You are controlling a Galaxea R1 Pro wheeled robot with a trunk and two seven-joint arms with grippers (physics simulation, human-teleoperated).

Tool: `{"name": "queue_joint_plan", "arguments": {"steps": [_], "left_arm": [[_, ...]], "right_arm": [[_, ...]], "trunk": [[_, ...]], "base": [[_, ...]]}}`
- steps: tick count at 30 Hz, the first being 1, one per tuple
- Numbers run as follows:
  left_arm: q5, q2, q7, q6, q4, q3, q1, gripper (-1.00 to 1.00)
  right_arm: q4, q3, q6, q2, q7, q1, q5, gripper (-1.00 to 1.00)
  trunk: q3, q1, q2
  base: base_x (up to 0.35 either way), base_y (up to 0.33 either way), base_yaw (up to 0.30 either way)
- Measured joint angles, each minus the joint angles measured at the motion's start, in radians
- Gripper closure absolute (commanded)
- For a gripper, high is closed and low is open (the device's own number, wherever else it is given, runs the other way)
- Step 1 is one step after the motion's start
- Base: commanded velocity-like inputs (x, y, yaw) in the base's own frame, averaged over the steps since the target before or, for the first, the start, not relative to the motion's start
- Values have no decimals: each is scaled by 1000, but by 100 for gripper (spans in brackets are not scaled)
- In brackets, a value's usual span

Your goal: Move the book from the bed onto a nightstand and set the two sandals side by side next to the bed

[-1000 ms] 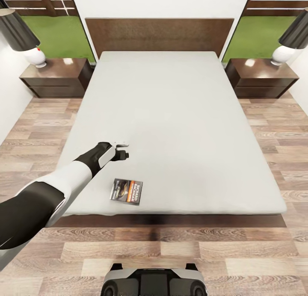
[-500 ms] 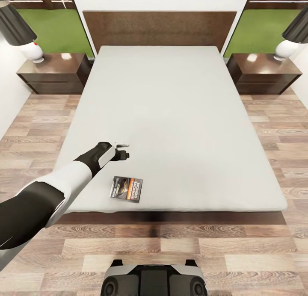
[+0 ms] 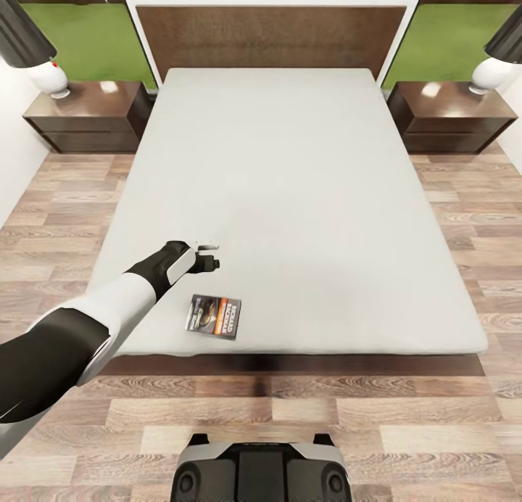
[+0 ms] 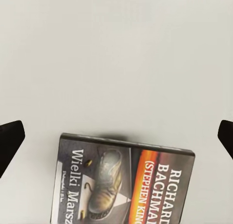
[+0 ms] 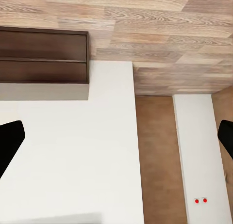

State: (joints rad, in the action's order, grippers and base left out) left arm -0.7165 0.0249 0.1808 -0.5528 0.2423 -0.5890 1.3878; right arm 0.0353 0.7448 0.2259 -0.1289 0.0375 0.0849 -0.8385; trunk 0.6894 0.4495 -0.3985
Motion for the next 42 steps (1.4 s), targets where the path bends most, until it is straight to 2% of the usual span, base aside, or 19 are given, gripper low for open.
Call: {"name": "queue_joint_plan", "arguments": {"steps": [33,42], "left_arm": [[0,0,0,7,0,-2,0,-100],[-1,0,0,8,1,-23,0,-100]], "right_arm": [[0,0,-1,0,0,0,0,-100],[0,0,0,-1,0,0,0,-100]], "trunk": [[55,0,0],[69,0,0]], "base": [[0,0,0],[0,0,0]]}}
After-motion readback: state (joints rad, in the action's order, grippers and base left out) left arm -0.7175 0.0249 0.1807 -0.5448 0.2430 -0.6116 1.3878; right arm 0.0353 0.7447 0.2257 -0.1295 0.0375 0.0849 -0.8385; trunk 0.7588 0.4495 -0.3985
